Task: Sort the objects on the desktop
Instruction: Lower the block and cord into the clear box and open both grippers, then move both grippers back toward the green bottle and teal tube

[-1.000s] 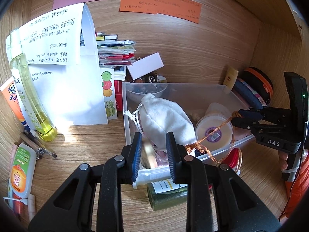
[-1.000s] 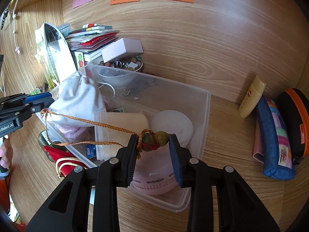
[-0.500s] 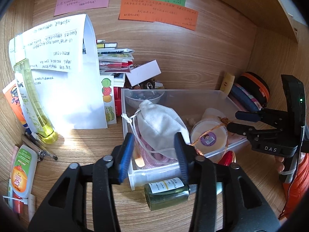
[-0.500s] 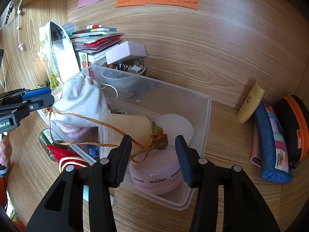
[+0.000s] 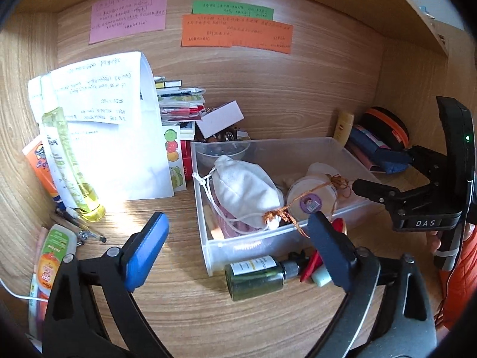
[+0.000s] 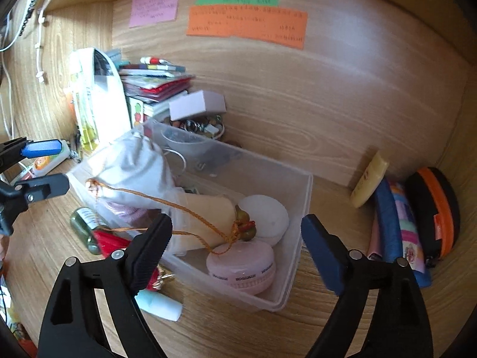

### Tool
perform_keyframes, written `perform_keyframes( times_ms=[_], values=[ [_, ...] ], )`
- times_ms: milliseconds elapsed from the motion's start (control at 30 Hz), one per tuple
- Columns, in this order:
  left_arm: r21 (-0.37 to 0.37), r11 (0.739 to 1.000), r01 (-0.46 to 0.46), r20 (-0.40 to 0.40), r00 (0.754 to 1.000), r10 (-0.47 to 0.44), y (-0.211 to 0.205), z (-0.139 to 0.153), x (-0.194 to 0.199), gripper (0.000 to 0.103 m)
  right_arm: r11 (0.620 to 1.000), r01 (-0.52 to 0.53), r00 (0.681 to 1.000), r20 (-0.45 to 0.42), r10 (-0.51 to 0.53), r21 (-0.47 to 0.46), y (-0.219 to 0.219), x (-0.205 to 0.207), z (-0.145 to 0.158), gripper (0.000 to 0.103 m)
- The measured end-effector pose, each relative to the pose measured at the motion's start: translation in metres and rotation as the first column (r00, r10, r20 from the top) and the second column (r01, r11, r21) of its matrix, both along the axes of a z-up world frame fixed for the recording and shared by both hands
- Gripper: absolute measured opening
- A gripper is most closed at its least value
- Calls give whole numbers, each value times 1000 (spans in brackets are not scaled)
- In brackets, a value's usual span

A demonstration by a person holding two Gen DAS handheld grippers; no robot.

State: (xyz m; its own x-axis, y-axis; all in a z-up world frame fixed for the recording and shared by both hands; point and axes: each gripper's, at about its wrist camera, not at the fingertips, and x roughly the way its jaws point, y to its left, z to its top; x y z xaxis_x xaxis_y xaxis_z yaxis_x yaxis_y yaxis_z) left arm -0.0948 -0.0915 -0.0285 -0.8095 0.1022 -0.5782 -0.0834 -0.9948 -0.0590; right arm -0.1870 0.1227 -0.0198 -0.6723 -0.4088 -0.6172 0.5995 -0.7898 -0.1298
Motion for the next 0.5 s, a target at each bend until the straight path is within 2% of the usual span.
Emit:
perform_keyframes(
  times_ms=[167,500],
  values=[
    [-43,999,-32,2,999,32,-1,1,10,97,1000,-25,999,-25,25,4,-2,20,5,87],
    [-68,996,-63,58,996,67,-15,-12,22,98,998,-61,997,-44,61,-7,-2,56,4,87]
  ],
)
